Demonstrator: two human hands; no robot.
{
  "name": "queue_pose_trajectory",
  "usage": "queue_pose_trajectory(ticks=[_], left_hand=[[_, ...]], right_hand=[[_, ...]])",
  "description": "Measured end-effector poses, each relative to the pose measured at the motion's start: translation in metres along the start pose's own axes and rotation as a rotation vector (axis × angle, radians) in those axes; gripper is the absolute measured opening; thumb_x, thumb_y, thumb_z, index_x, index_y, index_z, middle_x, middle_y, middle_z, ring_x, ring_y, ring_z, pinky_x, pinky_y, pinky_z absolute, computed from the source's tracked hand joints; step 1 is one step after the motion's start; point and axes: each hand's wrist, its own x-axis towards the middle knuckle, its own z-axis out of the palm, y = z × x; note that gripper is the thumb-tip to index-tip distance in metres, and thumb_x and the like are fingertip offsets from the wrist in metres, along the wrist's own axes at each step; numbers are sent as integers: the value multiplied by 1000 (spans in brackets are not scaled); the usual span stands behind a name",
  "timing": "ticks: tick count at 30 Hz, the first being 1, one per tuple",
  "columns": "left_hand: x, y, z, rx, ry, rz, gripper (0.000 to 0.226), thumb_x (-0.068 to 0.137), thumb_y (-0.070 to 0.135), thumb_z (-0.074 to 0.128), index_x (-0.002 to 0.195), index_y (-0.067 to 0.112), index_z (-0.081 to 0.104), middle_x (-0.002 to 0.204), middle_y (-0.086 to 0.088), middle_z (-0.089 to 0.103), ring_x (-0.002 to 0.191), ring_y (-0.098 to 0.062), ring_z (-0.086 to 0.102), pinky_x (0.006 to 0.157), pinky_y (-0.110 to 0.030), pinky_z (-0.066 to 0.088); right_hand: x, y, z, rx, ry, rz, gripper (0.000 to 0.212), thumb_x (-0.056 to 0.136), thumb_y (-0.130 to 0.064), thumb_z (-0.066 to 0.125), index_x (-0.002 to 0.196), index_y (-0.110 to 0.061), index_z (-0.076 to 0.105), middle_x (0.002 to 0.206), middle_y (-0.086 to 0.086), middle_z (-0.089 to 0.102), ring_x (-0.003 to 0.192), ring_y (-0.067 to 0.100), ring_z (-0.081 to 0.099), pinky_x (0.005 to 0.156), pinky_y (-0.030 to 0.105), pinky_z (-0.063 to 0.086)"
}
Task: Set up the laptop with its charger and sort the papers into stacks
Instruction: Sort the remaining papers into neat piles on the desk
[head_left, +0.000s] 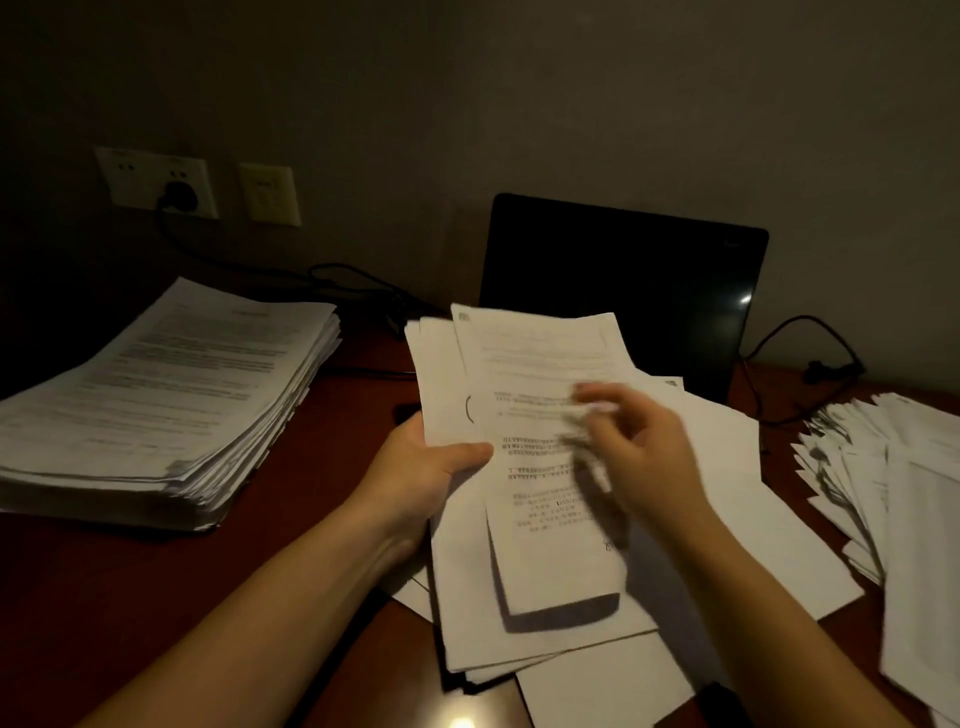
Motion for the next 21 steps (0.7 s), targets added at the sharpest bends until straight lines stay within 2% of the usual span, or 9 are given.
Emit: queue_pose_trajectory(ticks=[2, 4, 6, 7, 10, 13, 17, 19, 21], left_hand=[[-1, 6, -4, -23, -10, 43, 34, 91, -5, 64, 118, 14, 66, 106, -4, 77, 94, -24, 75, 76, -37, 63], [0, 12, -9, -57, -22, 73, 36, 90, -6, 64, 121, 13, 64, 109, -8, 76, 97, -26, 74, 78, -40, 63], [1, 15, -13, -72, -33, 83, 38, 90, -6, 63, 123, 13, 63, 111, -9, 75, 98, -28, 74, 79, -41, 63], [2, 17, -14, -85, -37, 82, 37, 91, -5, 62, 123, 13, 63, 111, -10, 75, 98, -29, 74, 78, -41, 63], [3, 18, -17, -138, -38, 76, 35, 92, -5, 59, 123, 11, 62, 110, -13, 75, 98, -31, 74, 75, -42, 63], [6, 16, -20, -152, -9, 70, 31, 94, -3, 58, 121, 12, 63, 110, -13, 75, 98, -31, 74, 77, -44, 63], [9, 13, -24, -95, 3, 48, 27, 95, 8, 62, 121, 16, 65, 112, -7, 76, 100, -26, 74, 80, -42, 59], [8, 11, -25, -48, -21, 30, 26, 95, 10, 63, 120, 19, 67, 110, -3, 76, 97, -21, 74, 73, -34, 60], [8, 9, -25, -29, -40, -8, 27, 96, 8, 62, 121, 19, 66, 109, -2, 77, 96, -20, 75, 69, -31, 60]], right_hand=[[10, 6, -15, -99, 191, 27, 37, 95, -15, 63, 131, -19, 54, 115, -9, 63, 89, 8, 68, 67, 22, 55], [16, 10, -28, 133, 169, 131, 49, 92, -20, 68, 136, -22, 46, 115, -4, 69, 94, 12, 70, 71, 23, 55], [17, 12, -37, 346, 124, 205, 41, 90, -15, 68, 128, -18, 52, 102, 2, 76, 92, 18, 74, 71, 31, 62], [15, 12, -40, 364, 111, 196, 33, 89, -13, 67, 120, -15, 57, 99, 3, 77, 90, 20, 75, 72, 34, 63], [10, 11, -49, 212, 144, 85, 20, 86, -17, 71, 104, -15, 63, 90, 1, 77, 81, 24, 75, 67, 36, 63], [9, 4, -58, 156, 119, 40, 18, 88, -21, 68, 102, -12, 63, 85, 3, 76, 77, 23, 75, 61, 32, 62], [5, 5, -48, 13, -70, 165, 11, 95, -21, 61, 105, -17, 67, 86, 2, 77, 77, 21, 76, 67, 40, 62], [3, 15, -40, -106, -145, 243, 12, 97, -23, 60, 105, -19, 68, 88, -1, 77, 78, 17, 75, 75, 42, 62], [3, 18, -35, -173, -200, 299, 11, 99, -24, 59, 102, -21, 69, 89, -6, 77, 78, 13, 75, 75, 37, 61]])
